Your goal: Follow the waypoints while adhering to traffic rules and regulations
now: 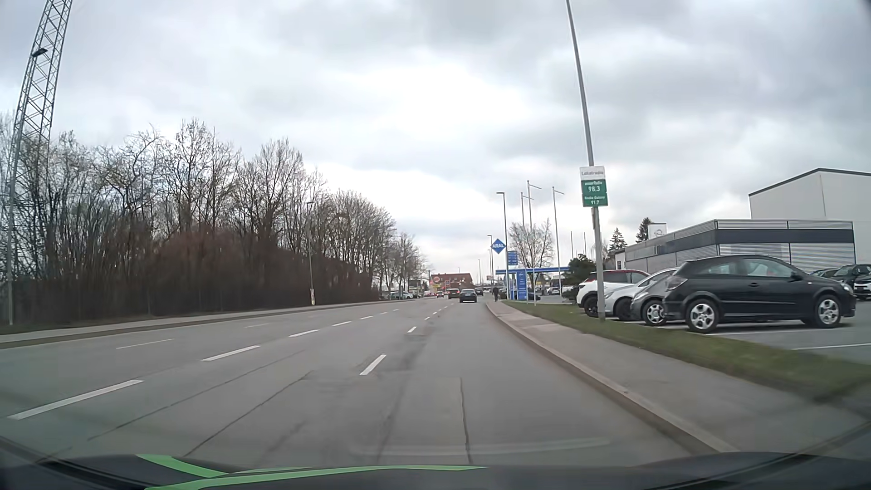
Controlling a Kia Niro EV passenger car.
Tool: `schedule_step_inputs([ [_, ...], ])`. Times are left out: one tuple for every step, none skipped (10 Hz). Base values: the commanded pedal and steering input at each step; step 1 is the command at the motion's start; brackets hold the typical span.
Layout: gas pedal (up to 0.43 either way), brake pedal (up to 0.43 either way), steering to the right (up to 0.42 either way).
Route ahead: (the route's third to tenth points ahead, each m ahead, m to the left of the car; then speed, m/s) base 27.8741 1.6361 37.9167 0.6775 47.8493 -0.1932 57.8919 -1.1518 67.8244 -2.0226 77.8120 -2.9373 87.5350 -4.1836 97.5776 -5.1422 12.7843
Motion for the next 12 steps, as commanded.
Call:
schedule_step_inputs([
  [0.087,0.0,0.01],
  [0.098,0.0,0.01],
  [0.098,0.0,0.01],
  [0.098,0.0,0.01],
  [0.098,0.0,0.01],
  [0.098,0.0,0.01],
  [0.098,0.0,0.01],
  [0.098,0.0,0.01],
  [0.098,0.0,0.01],
  [0.098,0.0,0.01],
  [0.11,0.0,0.009],
  [0.11,0.0,0.009],
])
